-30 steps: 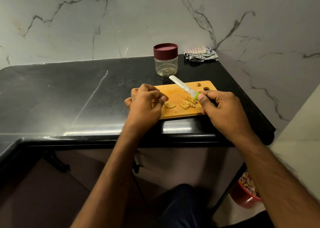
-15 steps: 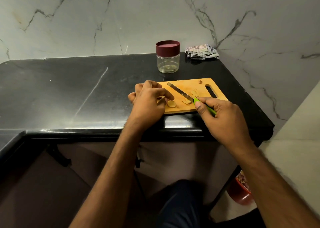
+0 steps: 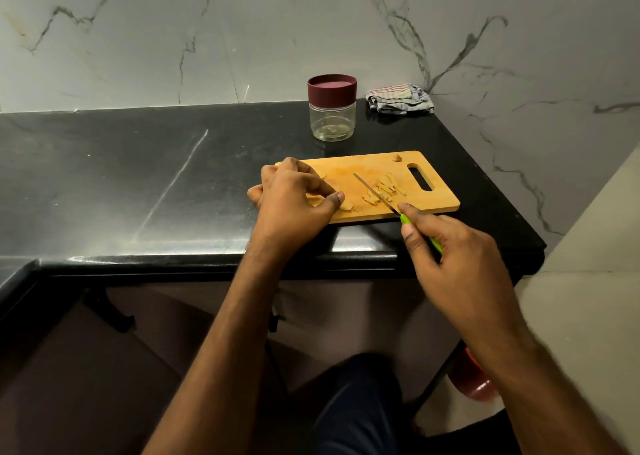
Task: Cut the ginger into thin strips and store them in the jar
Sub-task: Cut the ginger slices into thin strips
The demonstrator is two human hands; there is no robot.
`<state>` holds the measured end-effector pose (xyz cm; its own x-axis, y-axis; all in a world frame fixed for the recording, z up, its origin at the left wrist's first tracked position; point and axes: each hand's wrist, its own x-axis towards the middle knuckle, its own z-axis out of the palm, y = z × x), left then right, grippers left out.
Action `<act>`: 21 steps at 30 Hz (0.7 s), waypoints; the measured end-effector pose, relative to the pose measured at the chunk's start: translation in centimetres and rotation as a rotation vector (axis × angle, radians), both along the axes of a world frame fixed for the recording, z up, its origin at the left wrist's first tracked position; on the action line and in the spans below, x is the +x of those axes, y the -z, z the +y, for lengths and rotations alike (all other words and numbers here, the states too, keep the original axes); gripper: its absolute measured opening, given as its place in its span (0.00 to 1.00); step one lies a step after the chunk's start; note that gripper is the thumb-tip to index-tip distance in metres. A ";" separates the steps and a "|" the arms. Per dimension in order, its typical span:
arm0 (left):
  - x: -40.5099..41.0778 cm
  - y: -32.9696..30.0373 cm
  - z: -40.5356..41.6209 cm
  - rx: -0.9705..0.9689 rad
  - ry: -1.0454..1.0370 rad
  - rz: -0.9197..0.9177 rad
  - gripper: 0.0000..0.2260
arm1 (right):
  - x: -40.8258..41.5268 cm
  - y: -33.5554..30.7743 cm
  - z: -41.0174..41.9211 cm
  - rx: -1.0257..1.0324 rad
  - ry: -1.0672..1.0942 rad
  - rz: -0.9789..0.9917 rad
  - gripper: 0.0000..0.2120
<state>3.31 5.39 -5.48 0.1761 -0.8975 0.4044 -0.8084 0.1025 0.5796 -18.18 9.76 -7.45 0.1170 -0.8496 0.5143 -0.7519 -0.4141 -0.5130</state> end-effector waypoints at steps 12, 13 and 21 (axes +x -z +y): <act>0.0 -0.2 0.0 0.032 0.091 -0.074 0.05 | 0.6 -0.2 1.9 0.101 0.024 0.072 0.18; 0.0 -0.2 0.0 0.034 0.097 -0.081 0.06 | 0.6 -0.3 2.0 0.109 0.020 0.071 0.18; -0.1 -0.2 -0.1 0.046 0.108 -0.133 0.08 | 1.4 -0.8 1.8 0.125 -0.012 0.084 0.18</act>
<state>3.23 5.32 -5.29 0.0255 -0.9263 0.3758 -0.8641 0.1687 0.4743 -16.77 11.59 -6.67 0.1655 -0.9048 0.3925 -0.7899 -0.3599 -0.4966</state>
